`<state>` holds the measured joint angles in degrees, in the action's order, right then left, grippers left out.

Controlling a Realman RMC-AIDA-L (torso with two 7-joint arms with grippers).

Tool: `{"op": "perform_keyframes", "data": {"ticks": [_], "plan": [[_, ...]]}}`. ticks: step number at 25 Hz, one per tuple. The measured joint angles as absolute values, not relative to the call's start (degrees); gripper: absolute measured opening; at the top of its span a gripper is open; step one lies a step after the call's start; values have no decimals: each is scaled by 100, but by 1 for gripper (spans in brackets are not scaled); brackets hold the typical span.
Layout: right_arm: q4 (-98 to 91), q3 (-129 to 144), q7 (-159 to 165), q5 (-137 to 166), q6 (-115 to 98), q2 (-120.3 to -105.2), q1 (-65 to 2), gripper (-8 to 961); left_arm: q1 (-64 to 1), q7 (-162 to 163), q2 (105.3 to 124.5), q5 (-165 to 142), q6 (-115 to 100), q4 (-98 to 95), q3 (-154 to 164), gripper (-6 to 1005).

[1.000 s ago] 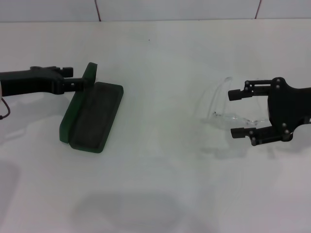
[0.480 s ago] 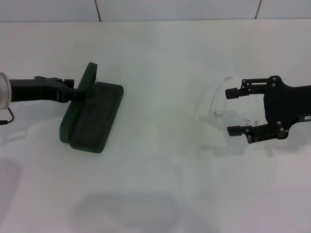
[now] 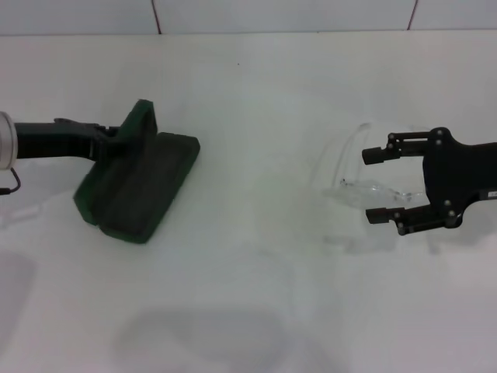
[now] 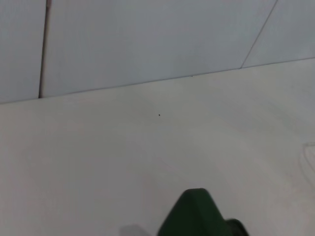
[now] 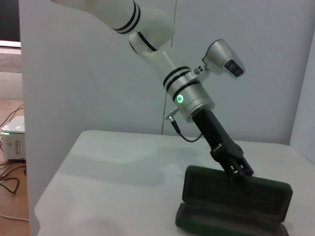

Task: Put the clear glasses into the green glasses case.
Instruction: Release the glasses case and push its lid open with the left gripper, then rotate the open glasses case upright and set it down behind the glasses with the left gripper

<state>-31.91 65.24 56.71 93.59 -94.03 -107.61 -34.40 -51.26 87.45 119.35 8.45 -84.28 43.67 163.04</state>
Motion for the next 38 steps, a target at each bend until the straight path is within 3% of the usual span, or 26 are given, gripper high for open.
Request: {"op": "perform_keyframes", "data": {"ticks": [2, 12, 21, 27, 38], "plan": [[-3191, 6523, 5664, 9403, -9406, -10764, -3433, 778, -5161, 8729, 11932, 840, -8417, 4375, 16304, 443], [-3282, 6527, 5608, 9635, -9575, -10807, -3360, 777, -5395, 8225, 11924, 937, -8357, 4350, 16313, 246], [-3335, 6528, 5305, 9689, -10040, -10988, -3084, 777, -6187, 6453, 11894, 974, -7696, 3436, 16313, 216], [-3345, 6515, 5280, 9712, -10063, -11019, -2894, 778, -6815, 5938, 11950, 160, -7039, 2631, 16312, 225], [-3342, 6487, 5091, 9712, -10072, -11076, -2694, 777, -7165, 5948, 11967, -672, -6728, 1908, 16304, 241]]}}
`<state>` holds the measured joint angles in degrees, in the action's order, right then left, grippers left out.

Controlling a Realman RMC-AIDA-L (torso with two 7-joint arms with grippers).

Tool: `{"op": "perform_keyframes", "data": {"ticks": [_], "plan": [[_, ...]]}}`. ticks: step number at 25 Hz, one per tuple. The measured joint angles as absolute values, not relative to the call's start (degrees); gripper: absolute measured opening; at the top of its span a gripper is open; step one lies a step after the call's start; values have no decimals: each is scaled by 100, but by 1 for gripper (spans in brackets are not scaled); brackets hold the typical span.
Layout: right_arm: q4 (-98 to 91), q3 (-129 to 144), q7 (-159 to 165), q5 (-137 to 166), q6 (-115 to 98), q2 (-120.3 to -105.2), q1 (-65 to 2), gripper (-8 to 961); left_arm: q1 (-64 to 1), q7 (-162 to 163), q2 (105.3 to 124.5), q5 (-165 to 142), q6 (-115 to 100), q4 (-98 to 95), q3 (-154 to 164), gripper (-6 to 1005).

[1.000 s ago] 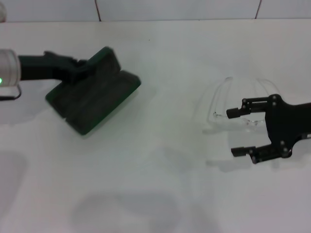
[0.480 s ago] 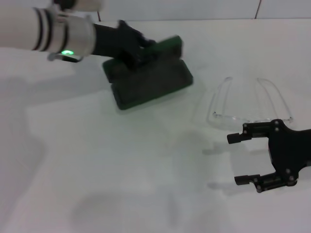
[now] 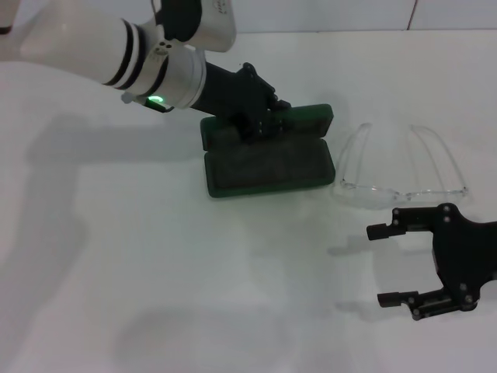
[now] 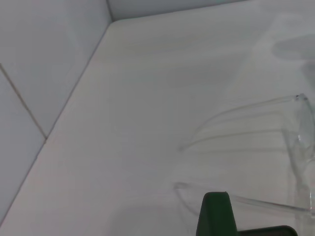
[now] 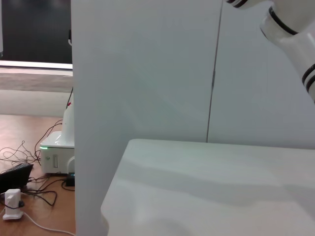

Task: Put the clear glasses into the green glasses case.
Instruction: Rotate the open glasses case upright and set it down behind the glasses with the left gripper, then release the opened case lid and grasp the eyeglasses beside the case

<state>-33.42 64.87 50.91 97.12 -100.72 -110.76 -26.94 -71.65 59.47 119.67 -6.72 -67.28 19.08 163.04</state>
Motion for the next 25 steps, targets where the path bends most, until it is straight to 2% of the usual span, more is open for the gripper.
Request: {"op": "perform_keyframes", "data": {"ticks": [10, 13, 17, 20, 23, 25], "plan": [[-3340, 6135, 5161, 9704, -9748, -11078, -2706, 778, -7102, 6086, 11965, -91, -6848, 1976, 16303, 256], [-3543, 5961, 5485, 9736, -9523, -11096, -2783, 778, -6954, 5946, 11946, 514, -7173, 2111, 16303, 377], [-4641, 5961, 6568, 10353, -9303, -11087, -2892, 777, -6404, 5488, 11929, 1814, -8069, 2290, 16302, 524], [-5619, 5958, 7588, 11206, -9203, -11086, -3002, 777, -5711, 5023, 11932, 2838, -8738, 2235, 16303, 624], [-6228, 6004, 8481, 12213, -9473, -11099, -3368, 777, -5017, 4624, 11945, 3674, -9214, 1993, 16304, 624], [-6437, 6071, 8947, 12836, -9623, -11166, -3634, 769, -4627, 4341, 11943, 4027, -9386, 1771, 16303, 624]]}}
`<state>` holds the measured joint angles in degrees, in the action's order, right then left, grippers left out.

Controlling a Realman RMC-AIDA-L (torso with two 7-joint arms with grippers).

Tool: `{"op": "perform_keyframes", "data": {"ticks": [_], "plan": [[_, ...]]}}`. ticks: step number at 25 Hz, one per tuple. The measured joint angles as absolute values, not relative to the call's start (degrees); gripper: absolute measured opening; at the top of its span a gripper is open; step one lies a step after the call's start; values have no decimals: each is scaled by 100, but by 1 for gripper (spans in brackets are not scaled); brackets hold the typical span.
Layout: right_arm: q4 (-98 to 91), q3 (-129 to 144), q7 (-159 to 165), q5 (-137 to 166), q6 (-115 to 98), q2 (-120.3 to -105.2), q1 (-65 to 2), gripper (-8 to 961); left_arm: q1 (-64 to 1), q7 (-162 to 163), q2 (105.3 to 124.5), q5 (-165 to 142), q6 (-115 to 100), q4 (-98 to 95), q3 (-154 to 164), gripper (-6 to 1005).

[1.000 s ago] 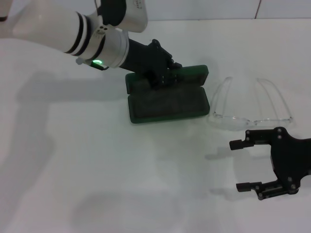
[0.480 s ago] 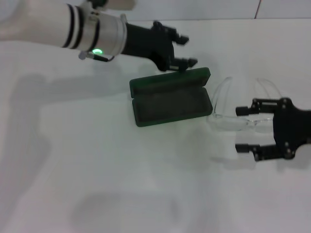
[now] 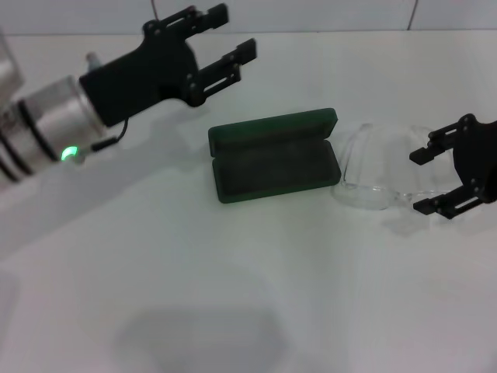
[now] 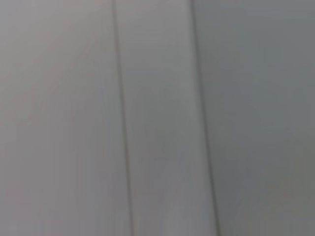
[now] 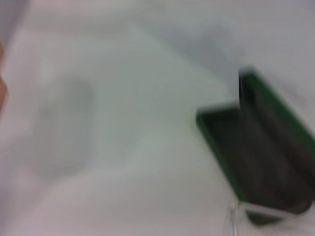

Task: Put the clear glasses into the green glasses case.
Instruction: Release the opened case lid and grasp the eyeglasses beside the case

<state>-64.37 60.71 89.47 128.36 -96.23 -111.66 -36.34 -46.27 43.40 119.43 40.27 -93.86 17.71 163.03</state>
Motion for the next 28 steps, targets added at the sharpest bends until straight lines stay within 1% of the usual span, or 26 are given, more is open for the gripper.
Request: {"op": "perform_keyframes", "data": {"ticks": [2, 4, 7, 12, 23, 28], "plan": [[-6569, 6229, 9378, 13486, -9665, -11299, -3903, 761, -4183, 3924, 11945, 4333, -9441, 1468, 16299, 624], [-6602, 6563, 9652, 14040, -9627, -11454, -4133, 752, -4014, 3774, 11946, 4401, -9449, 1354, 16298, 624], [-6586, 7278, 9981, 14439, -9386, -11555, -4274, 740, -3758, 3582, 11951, 4461, -9475, 1177, 16296, 624], [-6514, 8215, 10421, 14582, -8794, -11562, -4343, 719, -3554, 3493, 11956, 4503, -9619, 1138, 16295, 623], [-5965, 8410, 10579, 14734, -8659, -11593, -4693, 673, -3463, 3420, 11958, 4582, -9653, 1069, 16294, 623], [-5936, 8402, 10582, 14740, -8557, -11592, -4665, 538, -3460, 3389, 11964, 4585, -9631, 1031, 16295, 623]]}}
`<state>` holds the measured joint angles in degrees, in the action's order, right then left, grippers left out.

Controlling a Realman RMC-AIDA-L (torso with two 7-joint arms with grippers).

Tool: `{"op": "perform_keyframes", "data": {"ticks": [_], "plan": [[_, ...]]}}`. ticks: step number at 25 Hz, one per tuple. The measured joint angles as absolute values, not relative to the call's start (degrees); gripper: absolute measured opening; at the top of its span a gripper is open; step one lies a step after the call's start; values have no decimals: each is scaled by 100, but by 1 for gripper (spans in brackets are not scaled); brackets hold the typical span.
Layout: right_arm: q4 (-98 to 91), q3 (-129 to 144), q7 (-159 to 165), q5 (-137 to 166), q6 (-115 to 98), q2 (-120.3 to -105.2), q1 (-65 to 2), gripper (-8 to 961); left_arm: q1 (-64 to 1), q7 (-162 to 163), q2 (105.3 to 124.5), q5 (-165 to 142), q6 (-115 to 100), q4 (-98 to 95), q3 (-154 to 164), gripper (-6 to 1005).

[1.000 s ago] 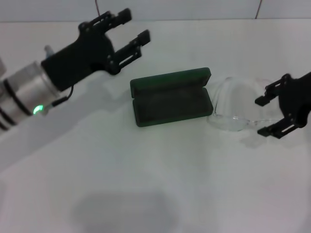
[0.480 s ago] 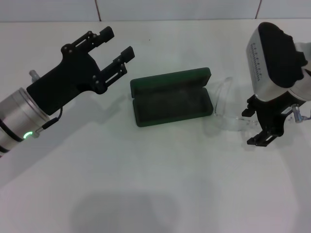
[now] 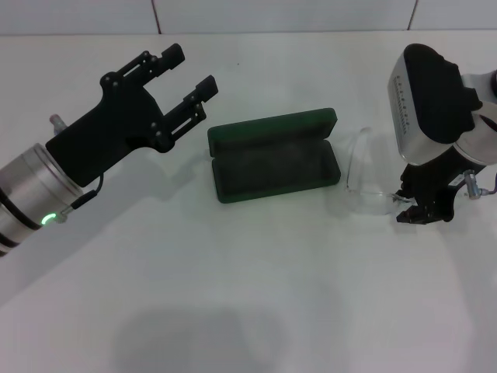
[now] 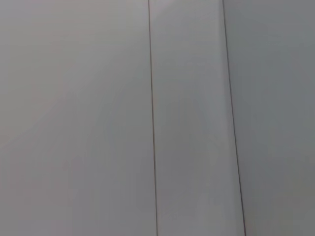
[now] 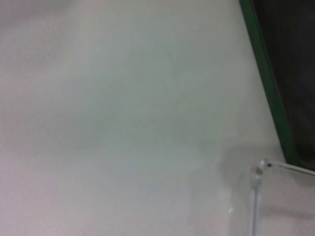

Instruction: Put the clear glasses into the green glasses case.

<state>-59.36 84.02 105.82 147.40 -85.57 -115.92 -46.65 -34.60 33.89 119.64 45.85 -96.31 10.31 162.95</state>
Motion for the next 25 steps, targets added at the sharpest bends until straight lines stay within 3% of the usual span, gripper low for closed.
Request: {"op": "perform_keyframes", "data": {"ticks": [5, 7, 16, 25], "plan": [[-5957, 8399, 10575, 14740, -8495, -11582, -4596, 403, -3437, 3282, 11970, 4588, -9629, 1000, 16295, 623], [-6059, 8355, 10556, 14721, -8505, -11560, -4552, 196, -3391, 3281, 11971, 4590, -9650, 965, 16295, 622], [-7568, 7488, 9456, 13741, -8929, -11579, -3486, 114, -3335, 3601, 11923, 4395, -10008, 863, 16295, 622], [-7024, 7279, 6584, 11180, -8752, -11618, -2622, 115, -3748, 4749, 11742, 3419, -10842, 871, 16295, 622]]}}
